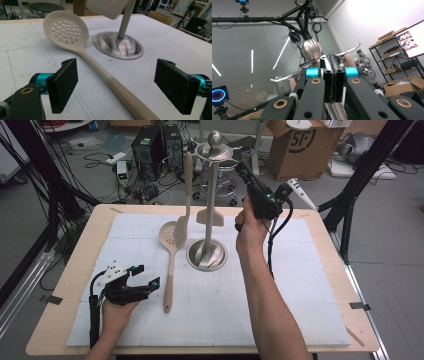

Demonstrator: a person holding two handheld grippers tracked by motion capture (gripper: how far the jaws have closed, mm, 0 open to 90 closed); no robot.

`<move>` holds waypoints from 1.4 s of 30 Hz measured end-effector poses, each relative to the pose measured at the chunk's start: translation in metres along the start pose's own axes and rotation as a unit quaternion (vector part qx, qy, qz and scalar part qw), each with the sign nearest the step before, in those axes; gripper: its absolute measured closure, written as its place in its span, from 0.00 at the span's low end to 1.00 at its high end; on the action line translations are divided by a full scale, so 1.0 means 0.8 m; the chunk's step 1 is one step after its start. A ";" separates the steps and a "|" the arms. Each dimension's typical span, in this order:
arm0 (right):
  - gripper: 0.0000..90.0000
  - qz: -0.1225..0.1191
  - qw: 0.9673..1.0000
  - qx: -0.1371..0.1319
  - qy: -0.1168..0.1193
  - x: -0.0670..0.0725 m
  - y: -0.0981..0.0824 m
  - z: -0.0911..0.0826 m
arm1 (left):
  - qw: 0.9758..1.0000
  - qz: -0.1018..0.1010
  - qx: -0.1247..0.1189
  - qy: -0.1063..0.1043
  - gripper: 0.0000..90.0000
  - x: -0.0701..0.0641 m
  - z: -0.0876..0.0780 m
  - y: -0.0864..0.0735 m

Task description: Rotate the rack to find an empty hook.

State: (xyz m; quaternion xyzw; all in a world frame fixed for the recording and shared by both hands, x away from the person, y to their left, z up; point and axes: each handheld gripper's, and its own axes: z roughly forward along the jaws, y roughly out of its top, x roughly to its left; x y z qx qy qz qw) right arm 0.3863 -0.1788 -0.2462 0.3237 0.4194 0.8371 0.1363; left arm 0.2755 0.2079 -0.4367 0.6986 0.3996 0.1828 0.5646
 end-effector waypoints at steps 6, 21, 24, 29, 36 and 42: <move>1.00 -0.017 1.000 0.012 -0.002 0.004 0.003 0.004 | 1.000 0.002 0.001 0.001 0.22 0.000 -0.001 0.000; 1.00 -0.079 0.996 0.045 -0.007 0.038 -0.004 0.011 | 1.000 -0.001 0.001 0.001 0.22 0.000 -0.001 0.000; 1.00 -0.099 0.994 0.051 -0.005 0.048 -0.008 0.013 | 1.000 -0.001 0.000 0.000 0.22 0.000 0.000 0.000; 1.00 -0.105 0.993 0.052 -0.004 0.058 -0.015 0.015 | 1.000 -0.001 0.000 0.000 0.22 0.000 0.000 0.000; 1.00 -0.126 0.990 0.062 0.001 0.070 -0.023 0.027 | 1.000 0.000 -0.003 0.000 0.22 0.000 -0.001 0.000; 1.00 -0.123 0.990 0.068 -0.002 0.069 -0.027 0.036 | 1.000 0.002 -0.002 0.000 0.22 0.000 -0.001 0.000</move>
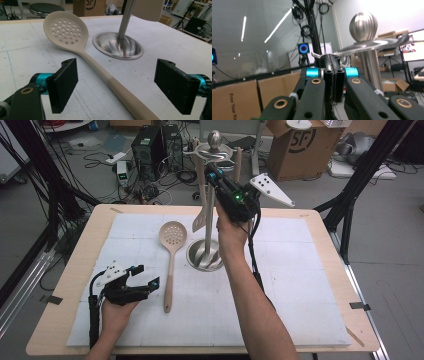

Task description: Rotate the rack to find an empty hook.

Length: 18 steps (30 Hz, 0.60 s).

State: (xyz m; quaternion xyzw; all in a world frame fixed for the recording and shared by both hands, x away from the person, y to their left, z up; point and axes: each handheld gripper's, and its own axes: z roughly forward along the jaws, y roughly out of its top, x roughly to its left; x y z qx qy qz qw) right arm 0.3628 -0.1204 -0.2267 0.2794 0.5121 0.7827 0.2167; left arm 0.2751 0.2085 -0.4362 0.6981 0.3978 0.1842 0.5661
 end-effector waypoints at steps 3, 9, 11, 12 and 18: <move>1.00 -0.007 1.000 0.014 -0.006 0.002 -0.002 0.004 | 1.000 -0.002 0.000 0.000 0.22 0.000 0.000 0.000; 1.00 0.007 1.000 0.021 -0.011 -0.006 -0.006 -0.001 | 1.000 -0.002 -0.001 0.000 0.22 0.000 -0.001 0.001; 1.00 0.021 0.999 0.018 -0.019 -0.014 -0.007 -0.005 | 1.000 -0.002 -0.001 -0.001 0.22 0.000 -0.001 0.000; 1.00 0.029 0.999 0.015 -0.022 -0.019 -0.007 -0.009 | 1.000 -0.001 0.001 -0.001 0.22 0.000 -0.001 0.000; 1.00 0.069 0.997 -0.008 -0.040 -0.046 -0.006 -0.023 | 1.000 -0.001 0.001 0.001 0.22 0.001 -0.003 0.000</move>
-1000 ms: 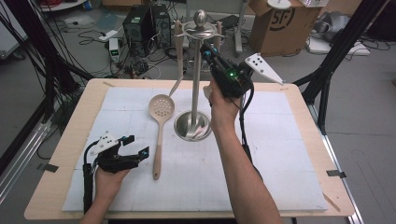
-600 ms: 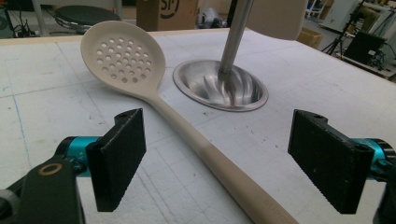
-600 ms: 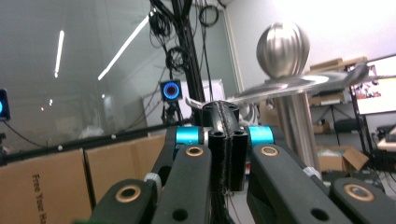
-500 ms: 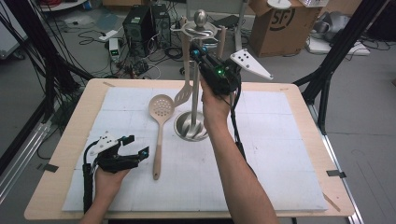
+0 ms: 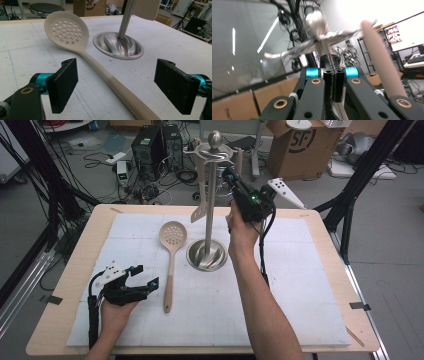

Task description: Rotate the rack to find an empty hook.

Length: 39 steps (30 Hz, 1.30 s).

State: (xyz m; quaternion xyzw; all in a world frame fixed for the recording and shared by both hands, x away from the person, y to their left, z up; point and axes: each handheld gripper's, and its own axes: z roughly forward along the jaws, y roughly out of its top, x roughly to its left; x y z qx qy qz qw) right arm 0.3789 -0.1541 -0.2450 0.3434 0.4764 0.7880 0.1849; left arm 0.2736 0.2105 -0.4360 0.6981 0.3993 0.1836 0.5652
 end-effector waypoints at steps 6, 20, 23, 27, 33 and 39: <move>1.00 0.016 0.999 -0.037 0.007 -0.010 0.015 -0.009 | 1.000 -0.004 0.001 0.002 0.22 0.001 -0.001 -0.001; 1.00 -0.023 0.999 -0.028 0.035 0.018 0.017 -0.014 | 1.000 -0.002 0.002 0.001 0.22 0.000 0.001 -0.001; 1.00 -0.023 0.999 -0.024 0.039 0.024 0.012 -0.011 | 1.000 -0.002 0.001 0.001 0.22 0.000 0.001 -0.001; 1.00 -0.043 0.998 -0.013 0.044 0.034 0.006 -0.006 | 1.000 -0.003 0.000 0.001 0.22 0.000 0.002 -0.001; 1.00 -0.035 0.998 -0.010 0.041 0.029 0.005 -0.008 | 1.000 -0.003 0.001 0.000 0.22 0.000 0.002 -0.001; 0.95 -0.050 0.999 0.005 0.022 0.021 -0.001 -0.021 | 1.000 -0.001 0.000 0.001 0.22 0.000 0.002 -0.001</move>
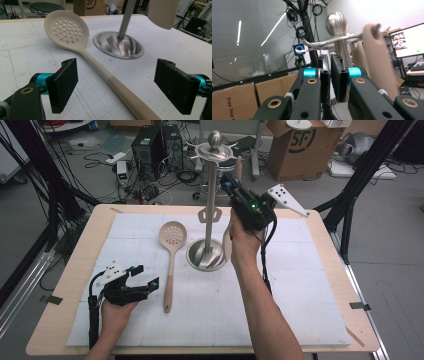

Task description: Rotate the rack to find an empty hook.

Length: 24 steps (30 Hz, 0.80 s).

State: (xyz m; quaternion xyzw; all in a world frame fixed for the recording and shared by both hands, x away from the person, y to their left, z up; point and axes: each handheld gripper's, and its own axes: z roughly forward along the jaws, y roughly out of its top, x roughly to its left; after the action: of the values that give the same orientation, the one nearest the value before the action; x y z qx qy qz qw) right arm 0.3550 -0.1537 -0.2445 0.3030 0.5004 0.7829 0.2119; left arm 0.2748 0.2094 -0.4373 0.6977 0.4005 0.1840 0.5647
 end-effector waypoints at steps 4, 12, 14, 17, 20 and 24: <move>0.78 0.003 1.000 0.006 -0.009 -0.005 -0.003 -0.010 | 1.000 -0.001 0.001 0.000 0.22 -0.001 0.001 0.000; 0.63 -0.015 0.999 0.033 0.000 -0.011 -0.005 -0.030 | 1.000 0.001 0.005 0.000 0.22 -0.001 0.002 0.000; 0.58 -0.017 0.999 0.035 -0.005 -0.015 -0.007 -0.036 | 1.000 -0.001 0.004 0.001 0.22 -0.001 0.002 0.000; 0.51 -0.024 0.998 0.050 -0.008 -0.022 -0.011 -0.048 | 1.000 0.000 0.005 0.000 0.22 -0.001 0.001 0.000; 0.50 -0.066 0.994 0.090 -0.012 -0.023 -0.016 -0.060 | 1.000 -0.001 0.004 0.000 0.22 -0.001 0.002 0.000; 0.42 -0.088 0.989 0.113 -0.026 -0.030 -0.023 -0.083 | 1.000 -0.002 0.005 -0.001 0.22 -0.001 0.002 -0.001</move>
State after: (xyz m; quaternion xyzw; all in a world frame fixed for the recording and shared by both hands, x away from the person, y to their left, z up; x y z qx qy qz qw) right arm 0.3272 -0.2047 -0.2881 0.3003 0.6043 0.6915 0.2578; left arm 0.2753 0.2076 -0.4380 0.6999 0.4022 0.1809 0.5619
